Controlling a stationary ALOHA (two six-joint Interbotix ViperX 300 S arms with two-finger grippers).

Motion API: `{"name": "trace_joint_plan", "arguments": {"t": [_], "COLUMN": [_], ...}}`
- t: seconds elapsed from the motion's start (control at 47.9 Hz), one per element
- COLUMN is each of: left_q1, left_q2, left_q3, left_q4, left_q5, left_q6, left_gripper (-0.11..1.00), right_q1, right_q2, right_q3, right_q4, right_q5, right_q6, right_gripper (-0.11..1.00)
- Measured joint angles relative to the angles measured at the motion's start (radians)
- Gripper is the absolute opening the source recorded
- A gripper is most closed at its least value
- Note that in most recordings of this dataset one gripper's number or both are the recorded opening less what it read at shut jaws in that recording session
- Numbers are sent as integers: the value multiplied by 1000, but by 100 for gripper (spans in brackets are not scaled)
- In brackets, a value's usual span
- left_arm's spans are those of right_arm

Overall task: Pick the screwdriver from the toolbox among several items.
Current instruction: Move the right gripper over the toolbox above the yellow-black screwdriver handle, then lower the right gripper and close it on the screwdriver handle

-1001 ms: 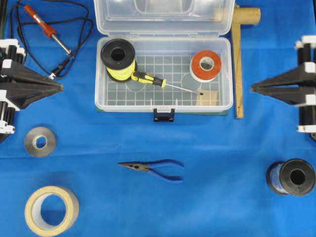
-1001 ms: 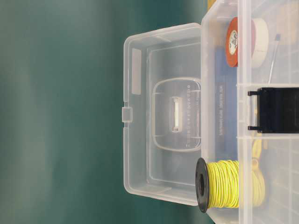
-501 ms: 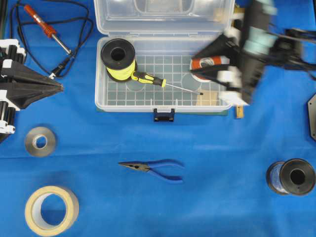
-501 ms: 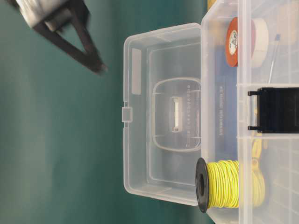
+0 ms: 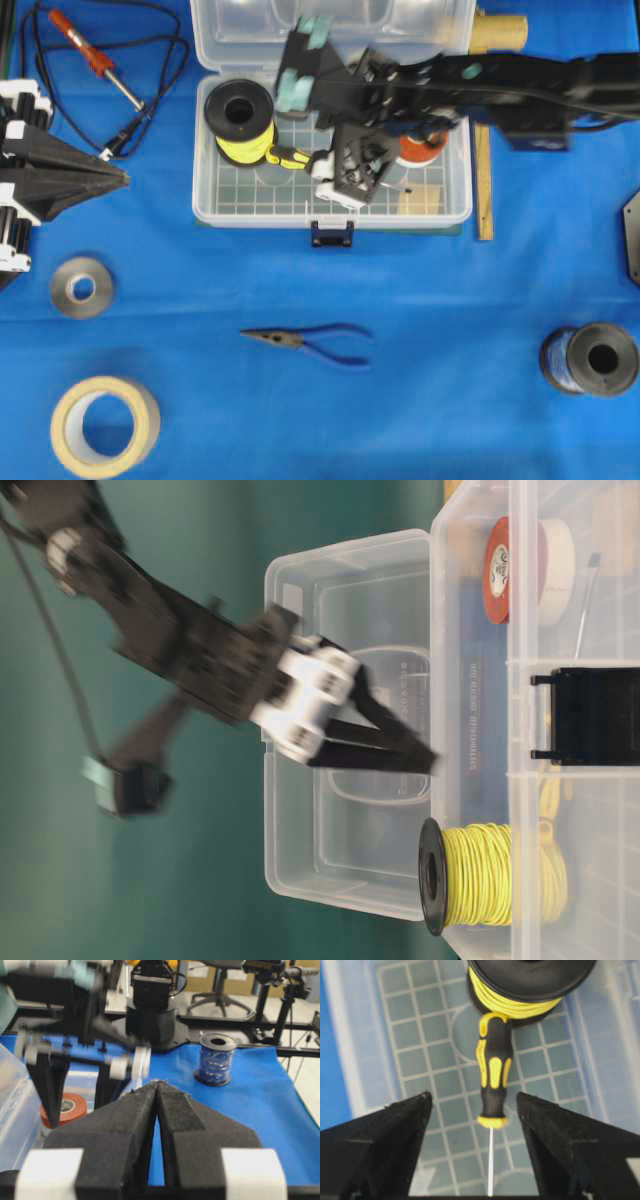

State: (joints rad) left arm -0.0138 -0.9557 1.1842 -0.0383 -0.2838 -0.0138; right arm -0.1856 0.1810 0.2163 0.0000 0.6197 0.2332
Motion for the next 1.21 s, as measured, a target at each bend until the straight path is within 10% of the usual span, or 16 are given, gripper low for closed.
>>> {"name": "trace_joint_plan", "arguments": {"t": [0.438,0.647,1.21], "left_q1": [0,0,0], "left_q2": [11,41,34], "left_q3": [2,5,6], "left_q4": [2,0,-2], "left_q5": [0,-12,-18], "left_q6": [0,0,0], "left_gripper": [0,0,0], "right_q1": [-8,-11,-11], "right_q2": [210,221,31], "right_q3": [-84,-91,-89], "right_q4": [0,0,2], "right_q5": [5,2,121], "right_q6": [21,18,25], "right_gripper": [66,27,26]}}
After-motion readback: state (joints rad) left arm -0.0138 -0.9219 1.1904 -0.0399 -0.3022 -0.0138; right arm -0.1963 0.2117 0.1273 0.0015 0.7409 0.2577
